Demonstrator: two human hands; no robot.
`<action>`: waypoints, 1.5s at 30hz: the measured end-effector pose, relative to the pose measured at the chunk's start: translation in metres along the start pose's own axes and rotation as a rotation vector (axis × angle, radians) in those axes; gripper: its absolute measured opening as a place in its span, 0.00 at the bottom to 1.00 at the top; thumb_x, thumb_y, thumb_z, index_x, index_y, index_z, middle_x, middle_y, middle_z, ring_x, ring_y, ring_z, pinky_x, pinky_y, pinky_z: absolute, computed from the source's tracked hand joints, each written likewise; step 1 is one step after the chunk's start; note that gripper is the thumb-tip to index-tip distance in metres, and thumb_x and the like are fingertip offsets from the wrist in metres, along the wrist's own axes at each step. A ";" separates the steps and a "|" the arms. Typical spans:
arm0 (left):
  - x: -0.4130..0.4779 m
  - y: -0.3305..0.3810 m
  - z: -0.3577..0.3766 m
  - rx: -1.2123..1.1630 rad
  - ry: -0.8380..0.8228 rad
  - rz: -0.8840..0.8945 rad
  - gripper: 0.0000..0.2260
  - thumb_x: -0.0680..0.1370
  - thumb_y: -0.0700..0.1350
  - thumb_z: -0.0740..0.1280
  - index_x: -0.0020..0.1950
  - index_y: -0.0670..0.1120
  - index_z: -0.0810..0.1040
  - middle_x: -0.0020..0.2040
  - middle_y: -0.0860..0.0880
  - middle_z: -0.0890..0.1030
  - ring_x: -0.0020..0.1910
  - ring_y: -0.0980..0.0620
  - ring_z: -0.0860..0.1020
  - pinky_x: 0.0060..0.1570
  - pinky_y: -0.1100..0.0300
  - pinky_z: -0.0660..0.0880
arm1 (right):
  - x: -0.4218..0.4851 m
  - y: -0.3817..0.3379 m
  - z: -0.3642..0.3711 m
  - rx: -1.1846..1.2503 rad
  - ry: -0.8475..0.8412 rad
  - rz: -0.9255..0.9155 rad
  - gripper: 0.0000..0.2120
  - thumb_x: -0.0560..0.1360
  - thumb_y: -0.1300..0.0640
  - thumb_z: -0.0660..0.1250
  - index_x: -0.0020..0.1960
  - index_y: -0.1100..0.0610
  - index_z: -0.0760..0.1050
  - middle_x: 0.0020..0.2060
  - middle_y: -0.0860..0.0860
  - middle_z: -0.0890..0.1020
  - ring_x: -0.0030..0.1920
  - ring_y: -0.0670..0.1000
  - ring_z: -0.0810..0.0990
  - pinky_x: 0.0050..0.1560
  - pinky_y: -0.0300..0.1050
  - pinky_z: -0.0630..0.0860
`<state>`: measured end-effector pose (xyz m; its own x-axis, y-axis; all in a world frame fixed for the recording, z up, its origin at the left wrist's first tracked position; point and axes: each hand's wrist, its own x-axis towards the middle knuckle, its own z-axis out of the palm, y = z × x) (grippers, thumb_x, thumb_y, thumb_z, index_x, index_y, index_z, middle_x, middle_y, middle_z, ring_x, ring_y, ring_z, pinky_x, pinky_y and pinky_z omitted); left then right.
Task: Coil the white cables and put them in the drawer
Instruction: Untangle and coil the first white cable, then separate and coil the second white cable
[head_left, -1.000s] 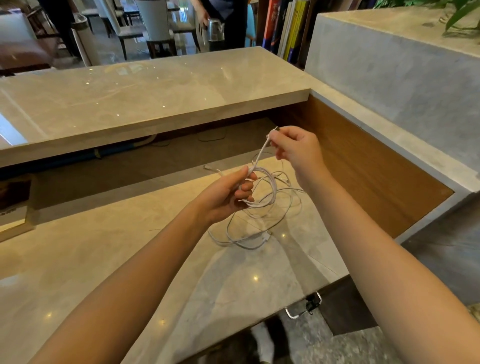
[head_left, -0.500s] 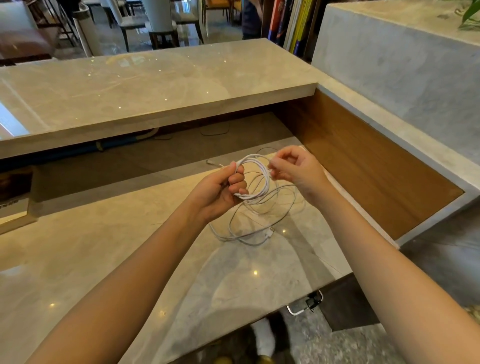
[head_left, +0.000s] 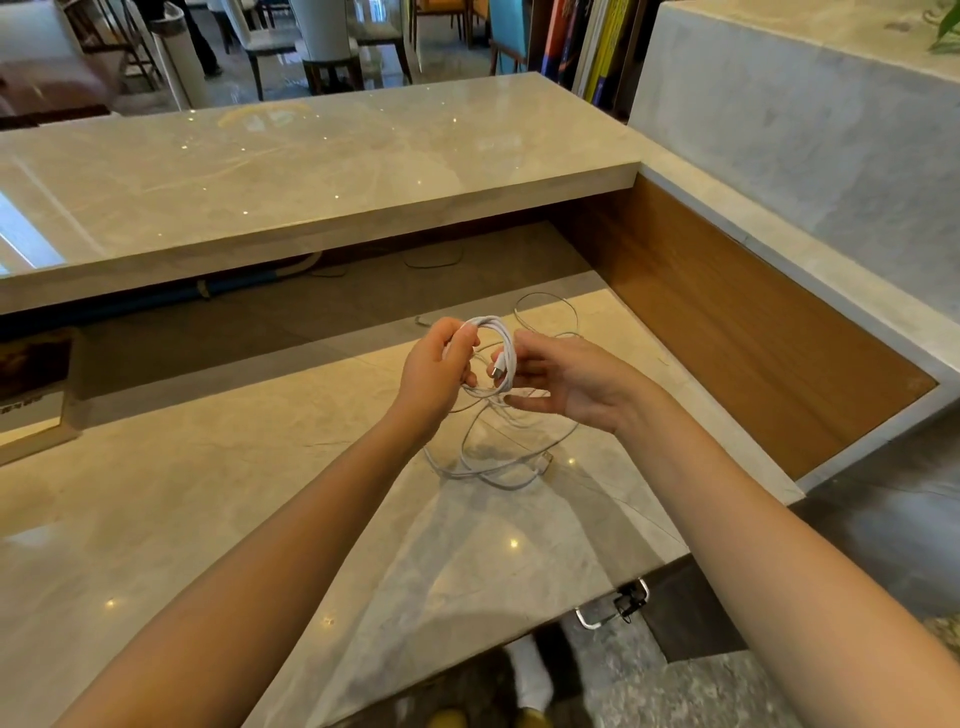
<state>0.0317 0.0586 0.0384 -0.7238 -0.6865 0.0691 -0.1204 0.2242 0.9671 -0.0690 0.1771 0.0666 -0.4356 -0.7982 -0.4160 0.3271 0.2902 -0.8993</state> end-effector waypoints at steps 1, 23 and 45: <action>0.000 -0.001 0.001 0.037 0.012 0.028 0.09 0.81 0.46 0.57 0.44 0.45 0.73 0.35 0.49 0.74 0.30 0.56 0.73 0.34 0.59 0.72 | 0.001 0.002 0.002 -0.027 -0.004 0.012 0.10 0.76 0.52 0.66 0.47 0.59 0.80 0.42 0.55 0.81 0.47 0.52 0.79 0.56 0.51 0.77; 0.016 -0.020 -0.006 -0.239 0.033 -0.390 0.09 0.78 0.36 0.61 0.56 0.38 0.76 0.41 0.44 0.79 0.37 0.52 0.78 0.33 0.63 0.78 | 0.071 0.031 -0.004 -0.756 0.204 -0.393 0.09 0.72 0.54 0.69 0.48 0.59 0.77 0.39 0.55 0.82 0.40 0.56 0.81 0.44 0.55 0.78; 0.074 -0.166 -0.127 0.267 0.465 -0.472 0.08 0.77 0.45 0.66 0.53 0.46 0.82 0.49 0.49 0.82 0.49 0.48 0.78 0.53 0.53 0.76 | 0.209 0.043 0.025 -1.083 0.442 -0.123 0.15 0.77 0.55 0.64 0.61 0.61 0.75 0.58 0.58 0.78 0.59 0.59 0.75 0.58 0.50 0.73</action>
<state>0.0843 -0.1178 -0.0859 -0.1958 -0.9627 -0.1867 -0.5548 -0.0482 0.8306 -0.1246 0.0092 -0.0559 -0.7374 -0.6613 -0.1375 -0.5281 0.6914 -0.4930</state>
